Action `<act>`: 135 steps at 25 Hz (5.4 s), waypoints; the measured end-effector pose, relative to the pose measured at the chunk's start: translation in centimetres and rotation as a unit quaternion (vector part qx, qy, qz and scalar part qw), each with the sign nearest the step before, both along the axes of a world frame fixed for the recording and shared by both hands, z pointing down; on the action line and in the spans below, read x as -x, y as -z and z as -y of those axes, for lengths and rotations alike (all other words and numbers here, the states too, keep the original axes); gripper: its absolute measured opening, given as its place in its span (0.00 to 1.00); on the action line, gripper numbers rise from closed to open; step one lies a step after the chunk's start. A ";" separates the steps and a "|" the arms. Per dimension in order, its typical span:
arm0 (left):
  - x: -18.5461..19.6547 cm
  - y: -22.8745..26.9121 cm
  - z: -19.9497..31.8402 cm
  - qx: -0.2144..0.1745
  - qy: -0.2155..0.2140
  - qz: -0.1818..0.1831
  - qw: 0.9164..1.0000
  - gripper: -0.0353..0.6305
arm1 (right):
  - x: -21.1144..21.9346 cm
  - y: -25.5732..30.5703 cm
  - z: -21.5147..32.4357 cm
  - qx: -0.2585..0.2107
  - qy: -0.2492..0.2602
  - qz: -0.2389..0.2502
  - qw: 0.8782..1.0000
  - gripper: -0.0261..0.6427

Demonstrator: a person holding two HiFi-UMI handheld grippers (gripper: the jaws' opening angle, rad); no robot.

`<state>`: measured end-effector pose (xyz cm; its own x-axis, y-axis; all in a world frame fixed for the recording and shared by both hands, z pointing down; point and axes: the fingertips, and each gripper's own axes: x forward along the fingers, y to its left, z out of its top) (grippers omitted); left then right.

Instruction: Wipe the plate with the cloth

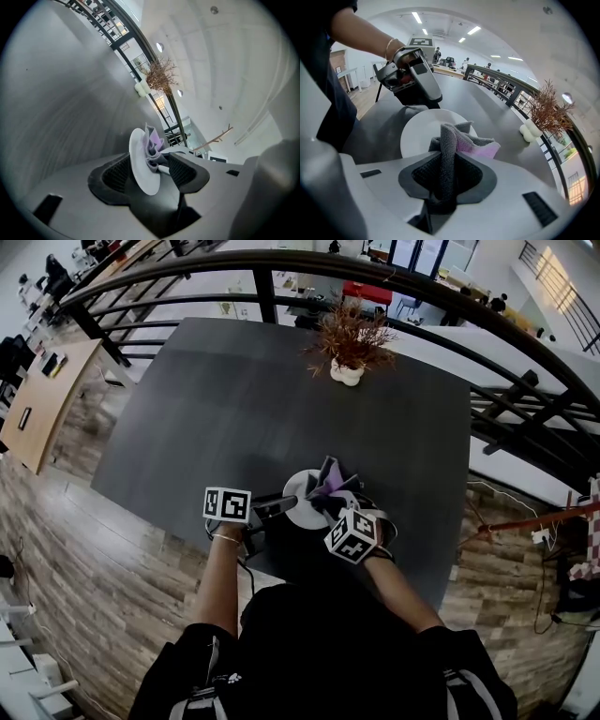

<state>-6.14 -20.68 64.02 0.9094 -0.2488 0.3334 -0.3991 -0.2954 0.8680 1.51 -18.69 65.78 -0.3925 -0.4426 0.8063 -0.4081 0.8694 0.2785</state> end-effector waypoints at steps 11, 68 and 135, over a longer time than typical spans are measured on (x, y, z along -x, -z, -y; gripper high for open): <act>-0.3 2.5 0.2 0.031 0.057 -0.165 0.984 0.43 | -0.3 0.1 0.1 0.003 -0.035 0.056 0.998 0.15; -2.4 22.5 3.0 -0.357 0.103 -0.058 0.926 0.08 | -3.9 25.2 0.7 -0.261 -0.118 0.346 0.893 0.15; -4.1 36.9 -5.3 -0.575 0.095 0.011 0.812 0.08 | 1.9 41.8 -5.6 -0.430 0.034 0.407 0.805 0.15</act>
<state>-2.09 -15.38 27.10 0.8149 -0.5427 -0.2034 -0.5443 -0.8372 0.0532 -0.38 -13.06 23.99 -0.6822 -0.6559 -0.3232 -0.7199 0.5249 0.4542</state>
